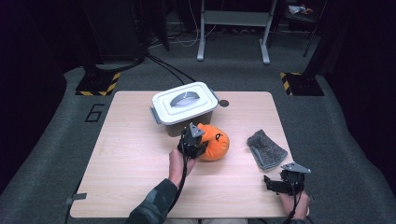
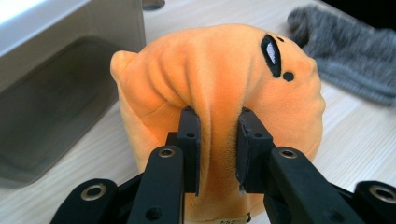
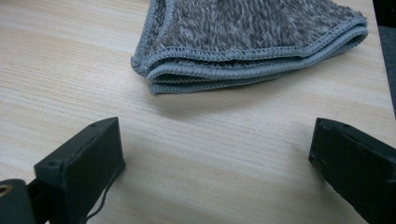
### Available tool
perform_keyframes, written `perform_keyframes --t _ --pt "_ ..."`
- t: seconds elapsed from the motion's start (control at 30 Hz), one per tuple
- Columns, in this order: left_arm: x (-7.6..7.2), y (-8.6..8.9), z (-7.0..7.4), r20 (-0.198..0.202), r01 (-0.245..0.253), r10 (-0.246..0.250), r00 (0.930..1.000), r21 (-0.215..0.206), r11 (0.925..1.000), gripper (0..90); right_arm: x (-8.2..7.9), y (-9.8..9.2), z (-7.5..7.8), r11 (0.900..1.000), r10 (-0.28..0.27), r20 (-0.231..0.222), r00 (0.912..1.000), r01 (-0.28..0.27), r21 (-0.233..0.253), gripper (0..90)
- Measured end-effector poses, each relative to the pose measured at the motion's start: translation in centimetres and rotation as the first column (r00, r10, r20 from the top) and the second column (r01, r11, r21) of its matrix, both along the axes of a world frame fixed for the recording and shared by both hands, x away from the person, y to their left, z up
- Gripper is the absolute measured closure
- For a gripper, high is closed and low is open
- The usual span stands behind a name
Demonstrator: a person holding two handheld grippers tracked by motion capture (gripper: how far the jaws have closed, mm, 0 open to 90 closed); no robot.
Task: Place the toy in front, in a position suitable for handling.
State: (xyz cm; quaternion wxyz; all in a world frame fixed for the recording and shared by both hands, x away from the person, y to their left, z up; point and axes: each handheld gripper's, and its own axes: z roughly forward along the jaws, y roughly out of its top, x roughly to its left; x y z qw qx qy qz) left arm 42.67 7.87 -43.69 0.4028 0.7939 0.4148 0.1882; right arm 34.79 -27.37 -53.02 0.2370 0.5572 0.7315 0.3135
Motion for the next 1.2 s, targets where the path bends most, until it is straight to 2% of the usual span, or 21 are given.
perform_keyframes --t 0.17,0.23,0.37,0.4,0.5,0.63,0.67,0.73,0.77,0.83,0.87,0.93,1.0,1.07,1.1,1.13,1.2 --pt "-0.6 -1.5 0.4 0.023 -0.013 0.013 0.9996 0.007 0.9999 74.1 0.0 0.0 0.0 1.000 0.000 0.000 1.0000 0.000 0.000 2.0" --pt "-1.0 -2.1 0.2 0.020 -0.026 0.026 0.9995 0.002 0.9997 73.7 0.0 0.0 0.0 1.000 0.000 0.000 1.0000 0.000 0.000 2.0" --pt "-1.4 -3.2 -1.0 0.016 -0.036 0.036 0.9992 0.016 0.9992 71.9 0.0 0.0 0.0 1.000 0.000 0.000 1.0000 0.000 0.000 2.0" --pt "-1.4 -3.4 -1.6 -0.005 -0.023 0.023 0.9997 0.030 0.9993 70.2 0.0 0.0 0.0 1.000 0.000 0.000 1.0000 0.000 0.000 2.1" --pt "-1.6 -3.3 -2.1 0.005 -0.021 0.021 0.9998 0.020 0.9996 63.2 0.0 0.0 0.0 1.000 0.002 0.000 1.0000 -0.002 0.000 2.1" --pt "-1.4 -2.2 -1.7 -0.012 -0.006 0.007 0.9999 0.010 0.9999 45.7 0.0 0.0 0.0 1.000 0.002 0.000 1.0000 -0.002 -0.001 2.1" --pt "-1.4 -1.8 -1.5 -0.009 0.006 -0.006 0.9999 -0.002 1.0000 45.5 0.0 0.0 0.0 1.000 0.002 0.000 1.0000 -0.002 -0.001 2.1" --pt "-1.4 -0.4 -0.7 -0.003 0.025 -0.025 0.9997 -0.030 0.9992 39.8 0.0 0.0 0.0 1.000 0.003 0.000 1.0000 -0.003 -0.001 2.1" --pt "-1.4 -0.4 -0.7 -0.003 0.025 -0.025 0.9997 -0.030 0.9992 39.4 0.0 0.0 0.0 1.000 0.003 0.000 1.0000 -0.003 -0.001 2.1" --pt "-1.4 1.2 -0.1 0.014 0.032 -0.031 0.9994 -0.059 0.9978 36.3 0.0 0.0 0.0 1.000 0.002 0.001 1.0000 -0.002 -0.001 2.1" --pt "-1.4 1.2 -0.1 0.014 0.032 -0.031 0.9994 -0.059 0.9978 36.7 0.0 0.0 0.0 1.000 0.002 0.001 1.0000 -0.002 -0.001 2.1" --pt "-1.1 2.2 0.0 0.012 0.029 -0.029 0.9995 -0.045 0.9986 36.0 0.0 0.0 0.0 1.000 0.002 0.001 1.0000 -0.002 -0.001 2.1" --pt "-0.7 3.4 -0.4 -0.009 0.030 -0.031 0.9995 -0.048 0.9984 36.1 0.0 0.0 0.0 1.000 0.002 0.000 1.0000 -0.002 0.000 2.1" --pt "-0.2 4.4 -1.2 -0.048 0.068 -0.071 0.9963 -0.068 0.9954 35.3 0.0 0.0 0.0 1.000 0.002 0.001 1.0000 -0.002 0.000 2.1" --pt "-0.2 4.4 -1.2 -0.048 0.068 -0.071 0.9963 -0.068 0.9954 35.1 0.0 0.0 0.0 1.000 0.002 0.001 1.0000 -0.002 0.000 2.1" --pt "-0.2 4.5 -1.7 -0.075 0.103 -0.109 0.9912 -0.077 0.9916 35.3 0.0 0.0 0.0 1.000 0.001 0.000 1.0000 -0.001 0.000 2.1" --pt "-0.3 4.3 -2.3 -0.090 0.120 -0.129 0.9875 -0.099 0.9878 36.6 0.0 0.0 0.0 1.000 0.001 0.000 1.0000 -0.001 0.000 2.1"
